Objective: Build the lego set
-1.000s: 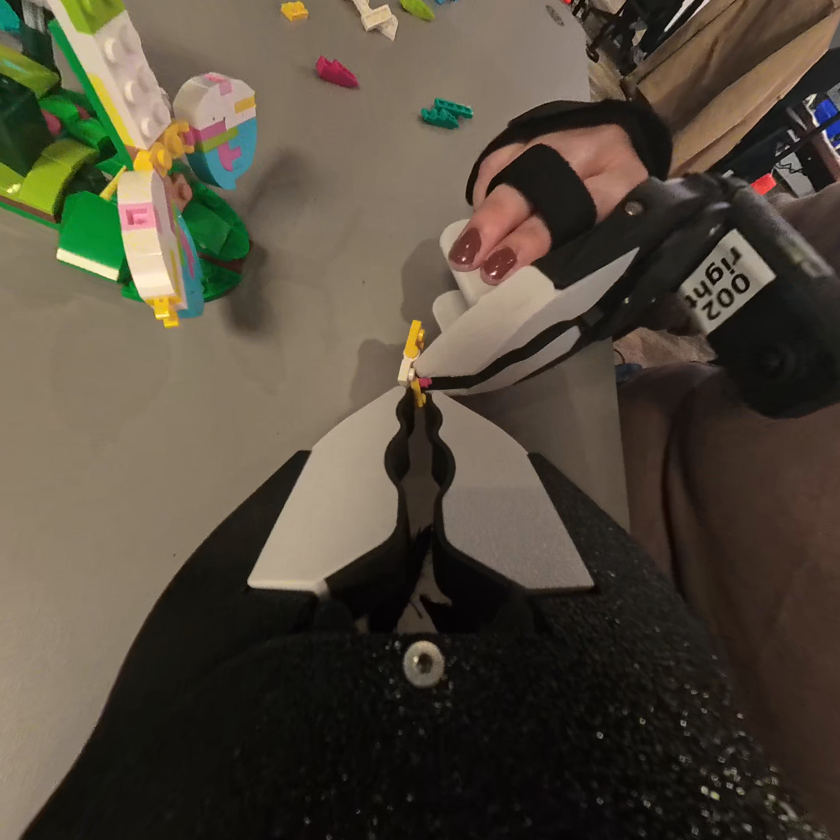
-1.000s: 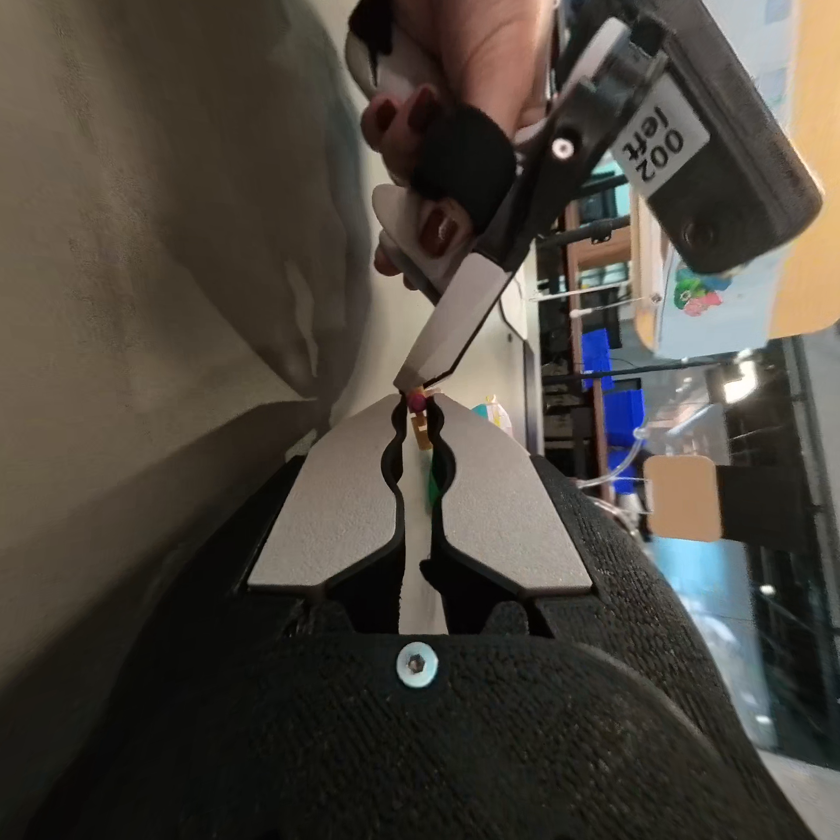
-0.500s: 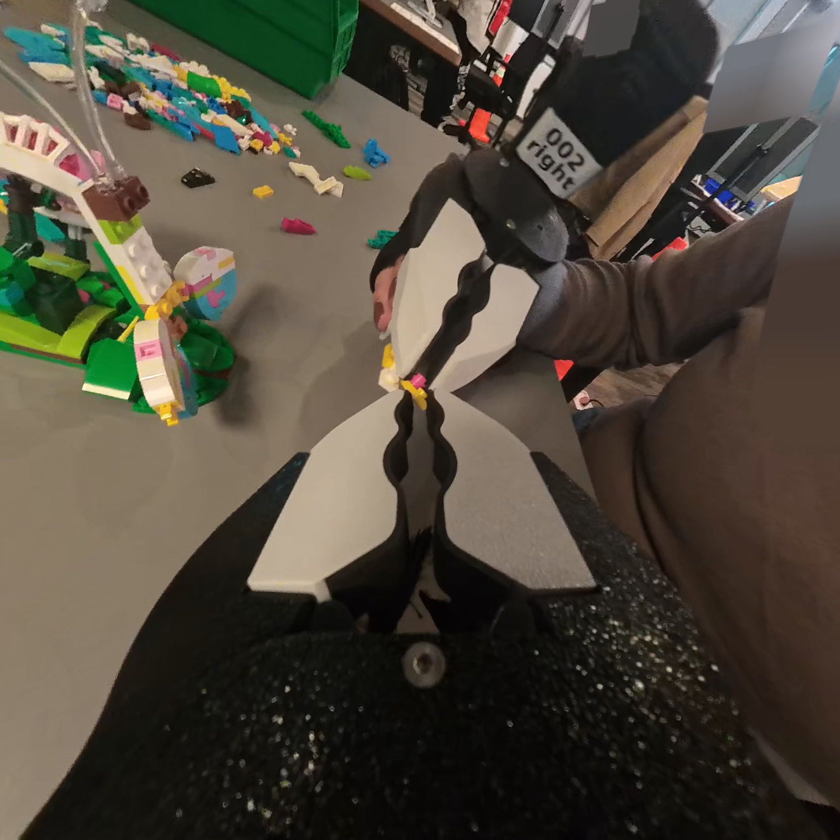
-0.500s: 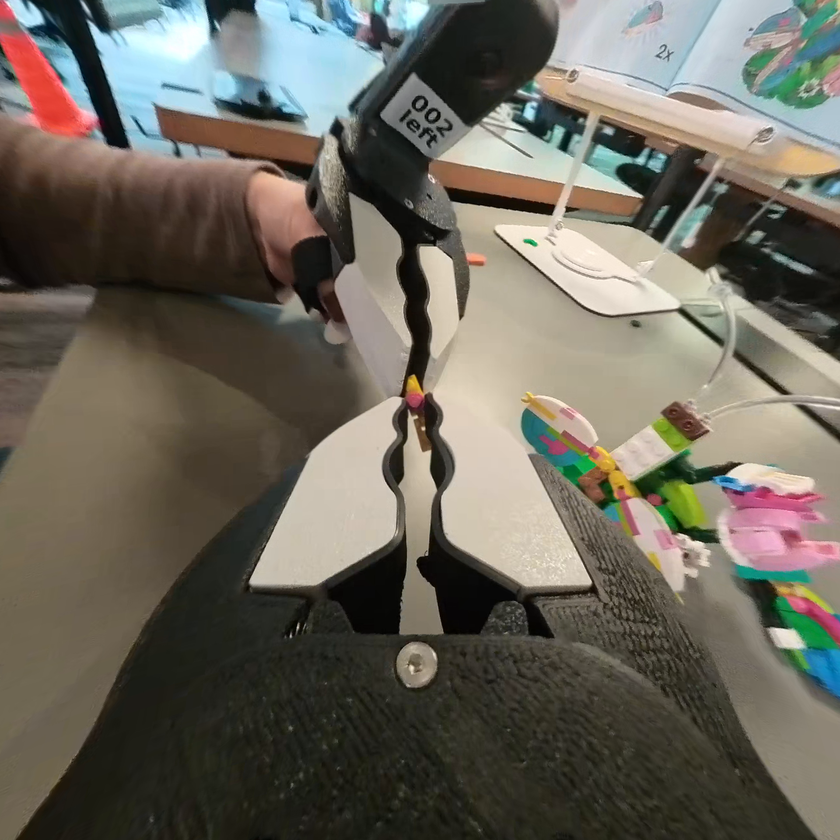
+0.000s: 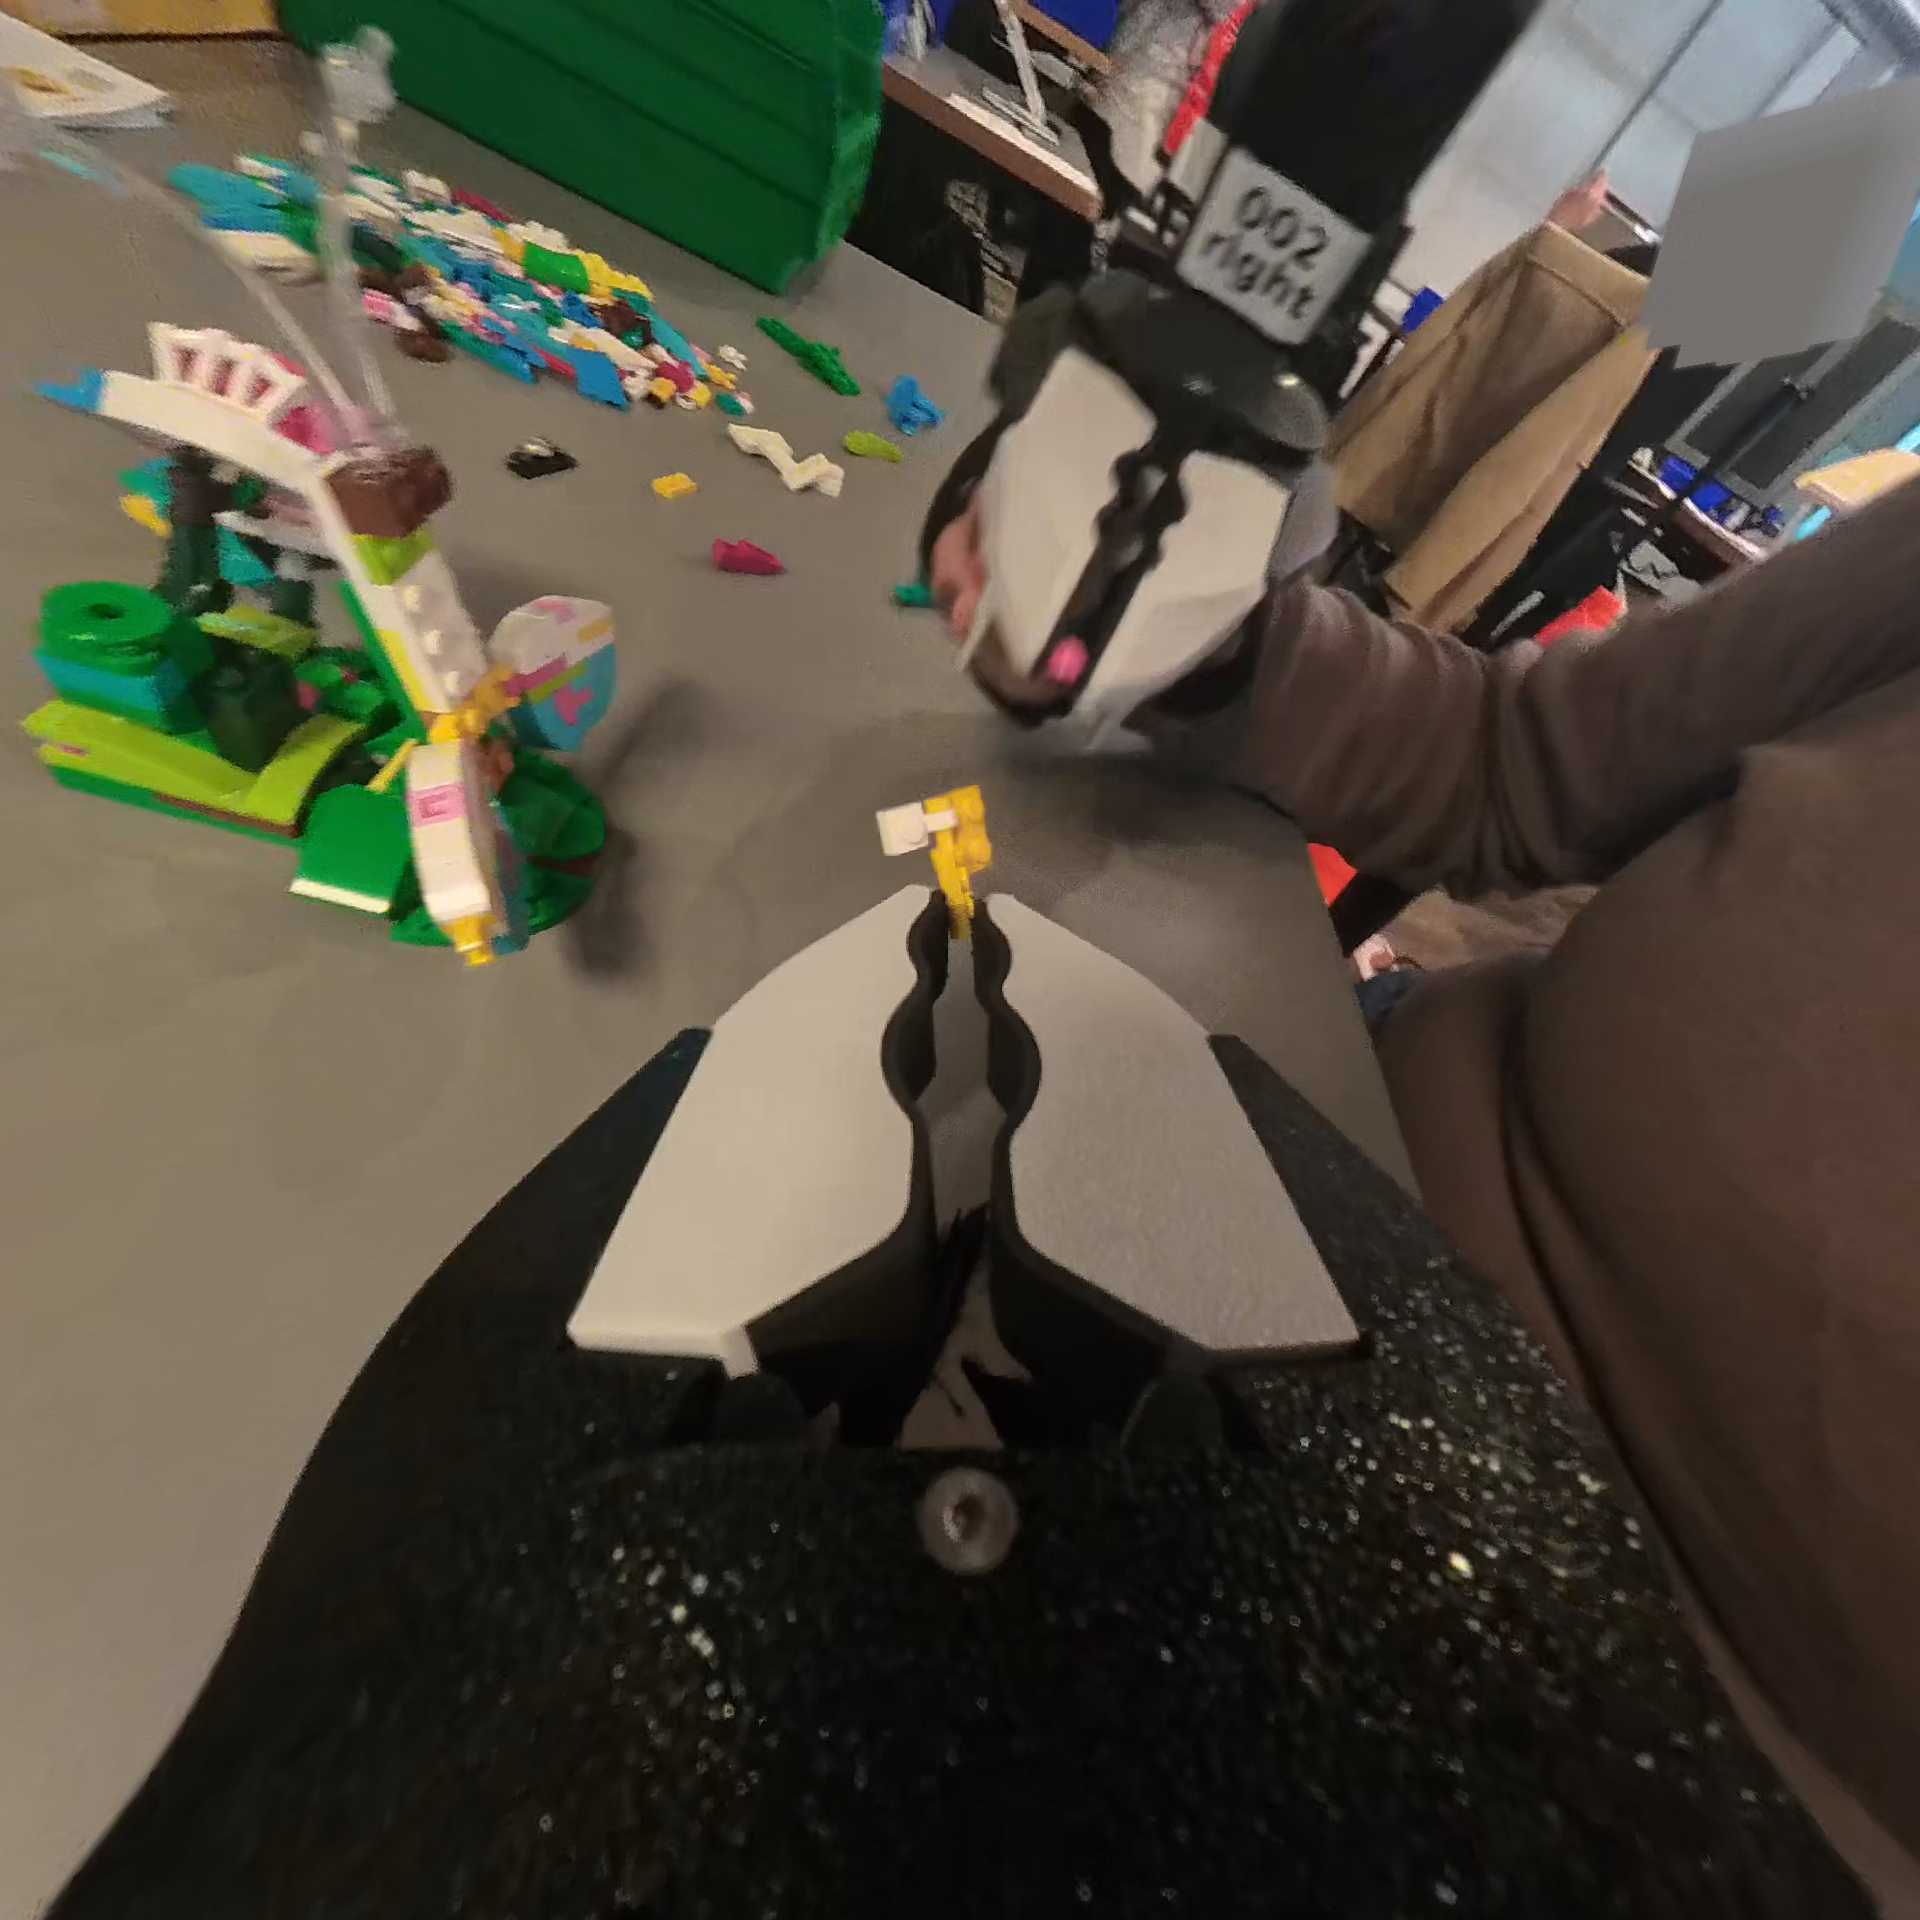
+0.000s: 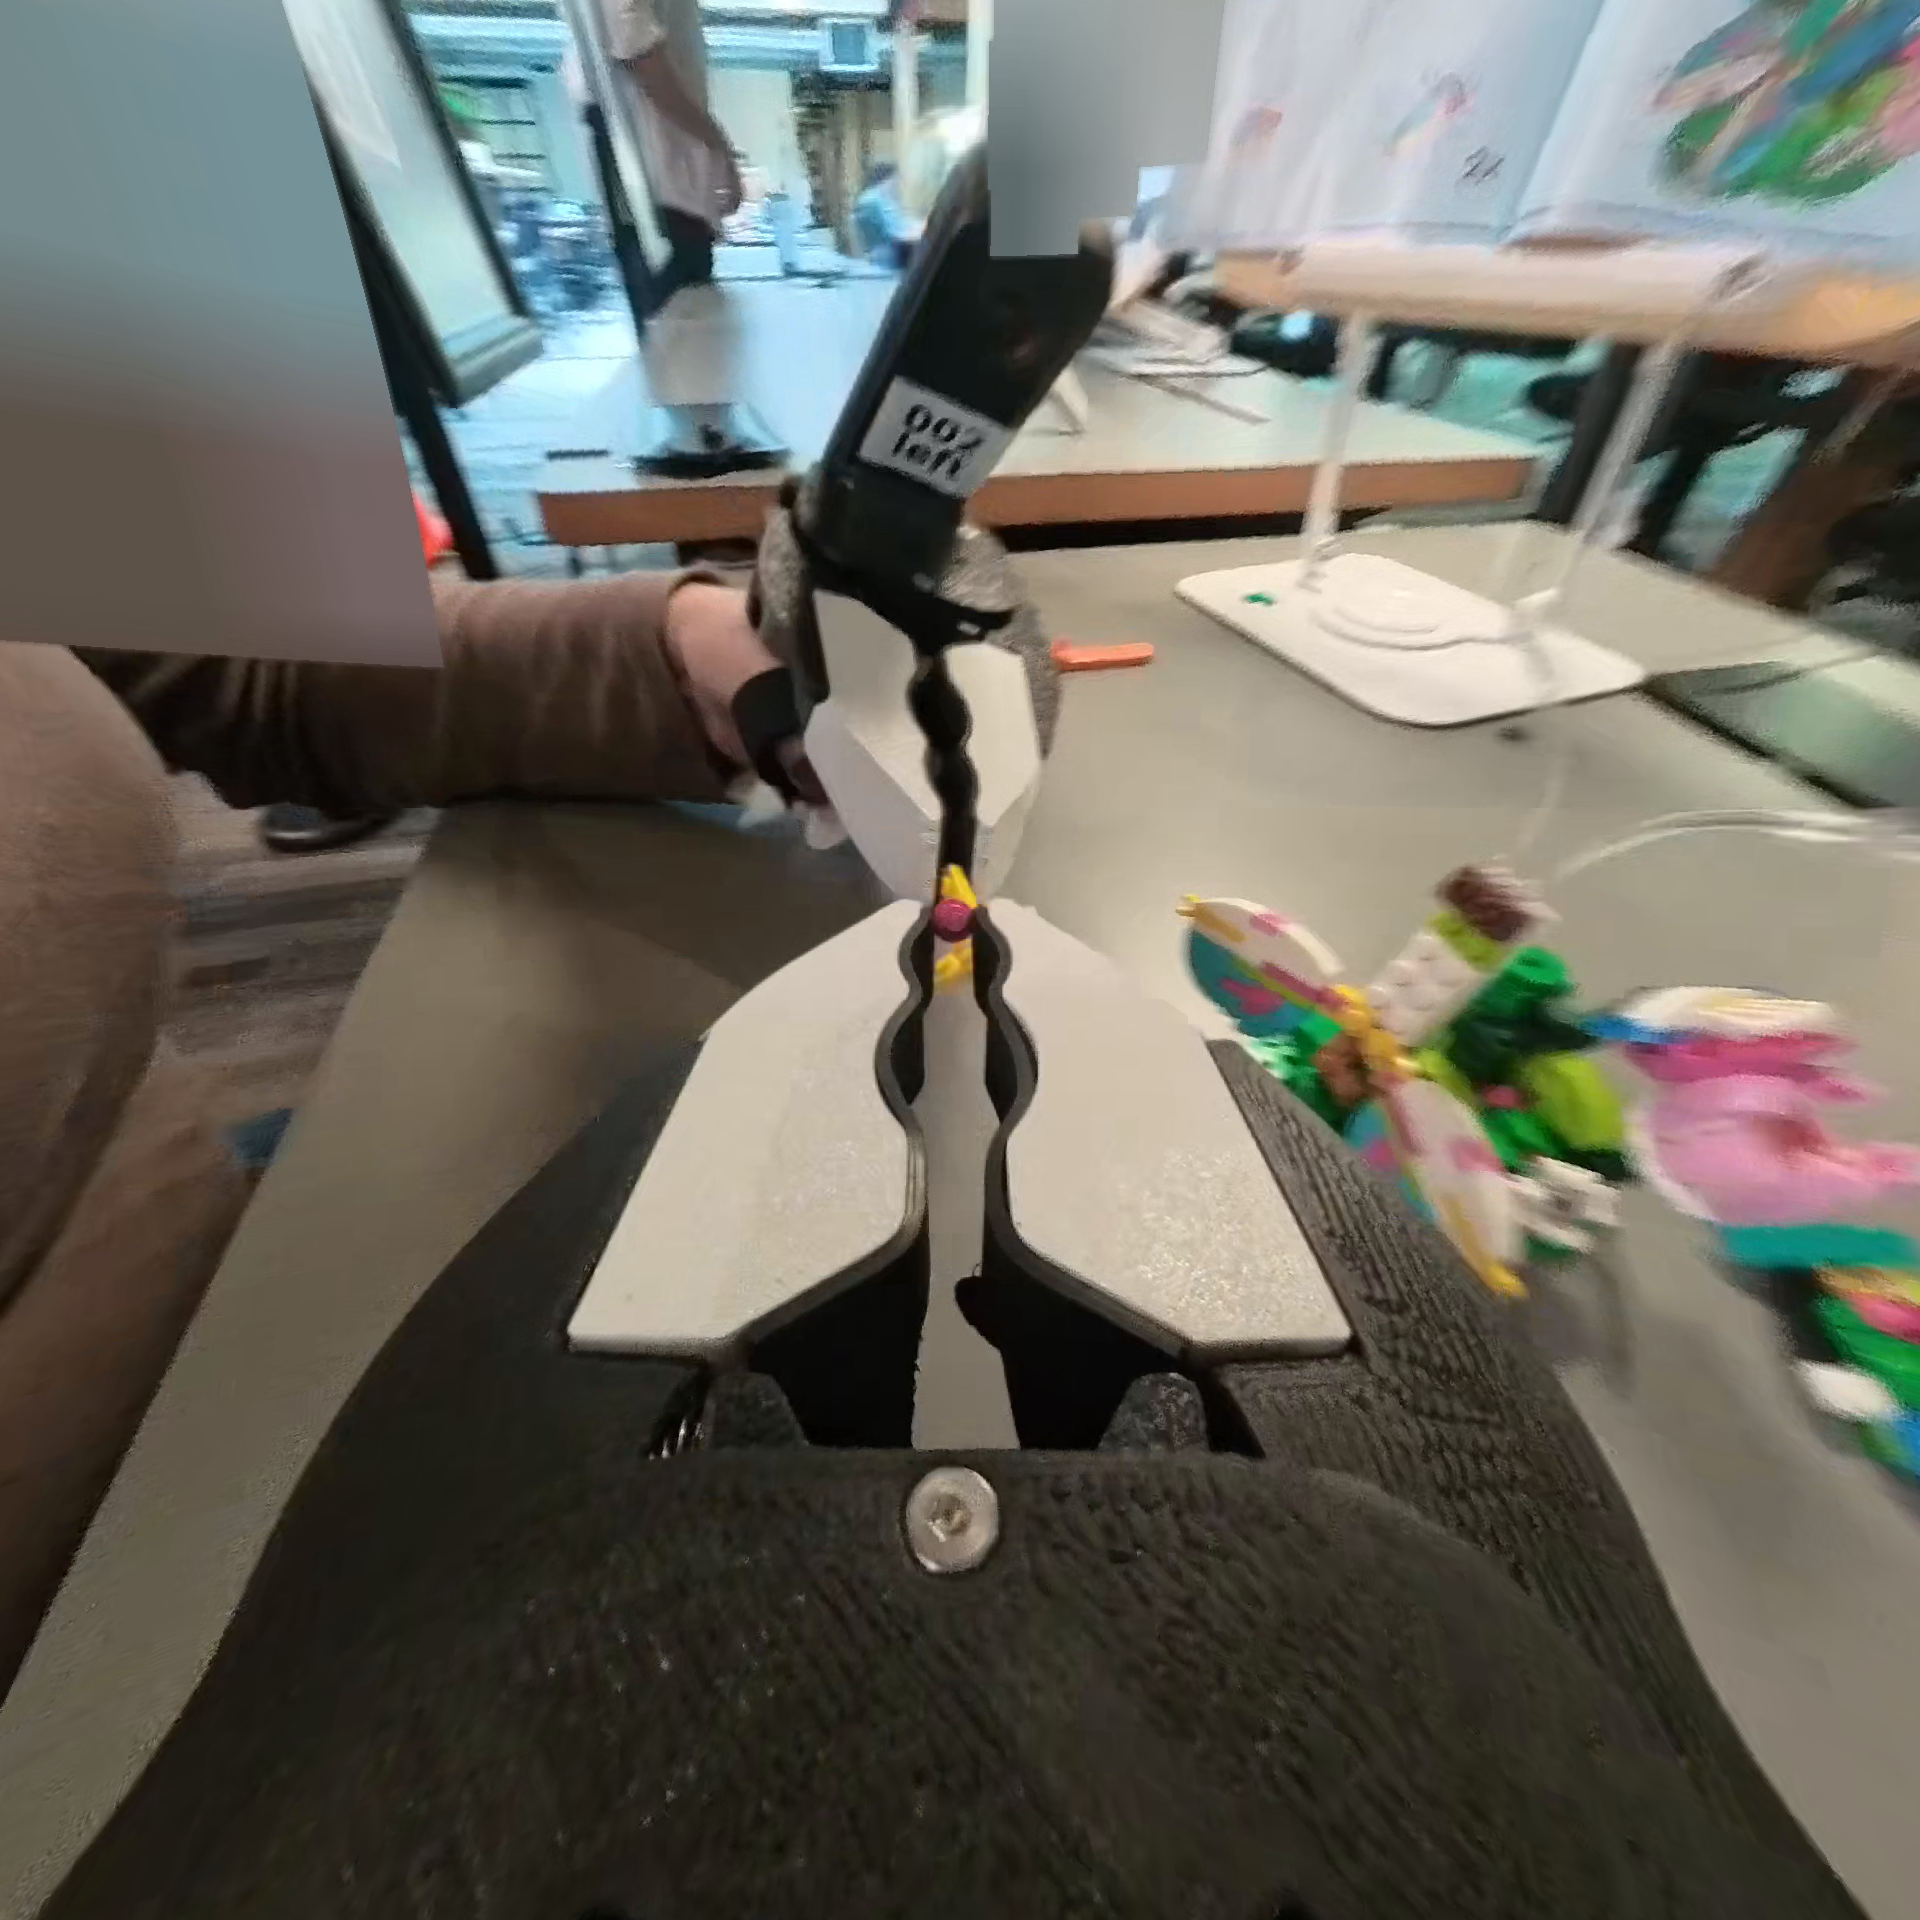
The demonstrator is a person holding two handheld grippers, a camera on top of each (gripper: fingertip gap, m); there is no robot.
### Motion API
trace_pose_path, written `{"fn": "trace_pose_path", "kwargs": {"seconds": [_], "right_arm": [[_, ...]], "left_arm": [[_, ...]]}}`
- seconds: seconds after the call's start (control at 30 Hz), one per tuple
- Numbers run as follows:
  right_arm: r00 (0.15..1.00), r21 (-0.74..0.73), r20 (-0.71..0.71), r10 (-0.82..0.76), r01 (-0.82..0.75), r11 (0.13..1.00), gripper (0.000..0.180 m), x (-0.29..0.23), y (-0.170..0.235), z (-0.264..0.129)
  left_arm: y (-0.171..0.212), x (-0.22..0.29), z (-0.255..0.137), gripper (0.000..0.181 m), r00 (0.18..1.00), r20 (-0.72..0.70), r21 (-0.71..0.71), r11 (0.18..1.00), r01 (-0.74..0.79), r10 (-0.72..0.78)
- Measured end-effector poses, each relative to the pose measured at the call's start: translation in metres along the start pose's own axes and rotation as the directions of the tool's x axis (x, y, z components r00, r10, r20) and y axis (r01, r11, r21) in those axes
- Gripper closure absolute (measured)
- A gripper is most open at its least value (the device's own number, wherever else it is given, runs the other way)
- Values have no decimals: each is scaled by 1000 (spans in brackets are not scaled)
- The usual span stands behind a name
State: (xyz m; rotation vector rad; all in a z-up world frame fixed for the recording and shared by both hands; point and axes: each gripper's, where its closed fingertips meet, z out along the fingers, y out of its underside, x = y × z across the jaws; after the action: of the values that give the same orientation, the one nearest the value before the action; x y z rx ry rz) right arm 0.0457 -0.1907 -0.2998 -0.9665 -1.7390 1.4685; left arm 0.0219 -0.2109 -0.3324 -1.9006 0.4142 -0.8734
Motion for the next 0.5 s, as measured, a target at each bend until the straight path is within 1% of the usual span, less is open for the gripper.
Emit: {"fn": "trace_pose_path", "kwargs": {"seconds": [0.03, 0.1, 0.17, 0.23, 0.3, 0.37, 0.4, 0.43, 0.5], "right_arm": [[997, -3, -68, -23, 23, 1000, 174, 9, -4, -15], [964, -46, -258, -56, 46, 998, 174, 39, -4, -58], [885, -94, -459, -78, 39, 995, 175, 72, -2, -113], [805, -138, -590, -64, -23, 990, 175, 94, 7, -166], [758, -199, -651, -43, -116, 973, 174, 107, 24, -206], [725, -265, -688, -39, -201, 943, 174, 116, 44, -234], [737, -283, -676, -20, -235, 930, 174, 115, 52, -238], [766, -296, -643, 12, -263, 918, 174, 112, 58, -233], [828, -349, -561, 18, -256, 901, 174, 103, 66, -207]], "left_arm": [[-1, -4, -1, 176, 1000, 18, 12, 1000, 18, -18], [-2, -11, -4, 176, 997, 40, 29, 998, 58, -60], [-1, -13, -4, 176, 996, 38, 29, 996, 80, -81], [1, -13, -3, 176, 996, 39, 19, 997, 79, -80], [6, -13, 0, 176, 997, 38, -10, 997, 72, -71], [10, -12, 4, 176, 998, 41, -41, 998, 56, -54], [13, -11, 5, 176, 998, 41, -59, 997, 48, -46], [15, -10, 7, 176, 999, 40, -72, 997, 38, -35], [17, -8, 10, 176, 999, 37, -88, 996, 18, -15]]}}
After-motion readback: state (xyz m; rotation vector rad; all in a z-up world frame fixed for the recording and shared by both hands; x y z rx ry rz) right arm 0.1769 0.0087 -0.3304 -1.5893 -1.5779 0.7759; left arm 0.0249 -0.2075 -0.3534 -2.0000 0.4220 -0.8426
